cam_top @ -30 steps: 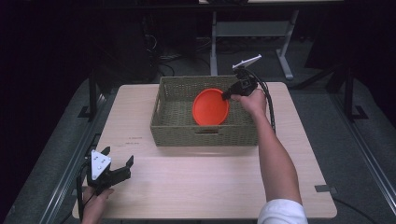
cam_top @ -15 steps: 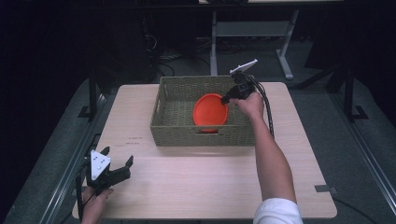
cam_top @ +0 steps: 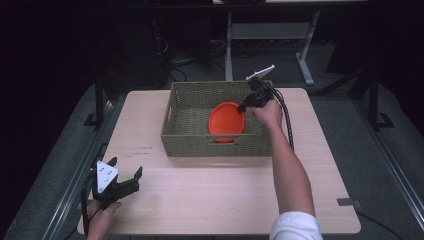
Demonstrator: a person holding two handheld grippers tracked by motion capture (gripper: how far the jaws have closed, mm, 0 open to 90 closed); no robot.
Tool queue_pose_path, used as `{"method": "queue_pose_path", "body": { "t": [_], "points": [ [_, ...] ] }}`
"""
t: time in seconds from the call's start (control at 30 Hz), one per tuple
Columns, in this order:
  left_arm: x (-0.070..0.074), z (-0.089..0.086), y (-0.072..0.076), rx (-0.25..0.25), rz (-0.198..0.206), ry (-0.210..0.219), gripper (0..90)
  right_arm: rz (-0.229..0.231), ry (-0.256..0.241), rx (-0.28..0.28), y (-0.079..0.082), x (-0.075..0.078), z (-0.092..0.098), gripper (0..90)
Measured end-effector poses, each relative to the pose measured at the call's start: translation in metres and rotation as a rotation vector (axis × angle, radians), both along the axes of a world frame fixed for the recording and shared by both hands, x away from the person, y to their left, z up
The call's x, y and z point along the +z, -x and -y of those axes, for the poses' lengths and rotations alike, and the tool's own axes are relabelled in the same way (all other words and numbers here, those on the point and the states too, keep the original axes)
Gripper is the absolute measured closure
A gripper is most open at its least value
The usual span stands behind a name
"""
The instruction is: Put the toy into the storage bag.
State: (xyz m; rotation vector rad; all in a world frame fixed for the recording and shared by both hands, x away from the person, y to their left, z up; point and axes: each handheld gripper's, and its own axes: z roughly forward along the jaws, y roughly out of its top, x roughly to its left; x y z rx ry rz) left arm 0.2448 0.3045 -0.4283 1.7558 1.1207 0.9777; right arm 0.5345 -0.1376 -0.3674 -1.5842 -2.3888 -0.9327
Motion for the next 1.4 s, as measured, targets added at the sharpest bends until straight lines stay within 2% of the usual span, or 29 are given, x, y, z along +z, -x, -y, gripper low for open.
{"method": "queue_pose_path", "body": {
  "t": [0.5,0.7,1.1,1.23,1.4],
  "points": [
    [0.0002,-0.0002,-0.0001,0.0,0.0,-0.003,12.7,-0.019,0.015,-0.013,-0.0018,-0.0034,-0.0013,80.6],
    [0.0001,-0.0001,-0.0004,0.004,-0.002,0.002,12.7,-0.04,0.043,-0.017,-0.0021,-0.0029,-0.0009,74.9],
    [0.0002,0.0003,-0.0006,0.001,-0.003,-0.003,12.7,-0.042,0.087,-0.028,-0.0011,-0.0035,0.0023,69.5],
    [0.0001,0.0,-0.0007,-0.002,-0.003,-0.006,12.7,-0.031,0.083,-0.025,-0.0003,-0.0017,0.0035,68.5],
    [0.0001,0.0002,-0.0009,0.001,-0.004,-0.003,12.7,-0.016,0.046,-0.042,0.0013,0.0052,0.0056,67.7]
  ]
}}
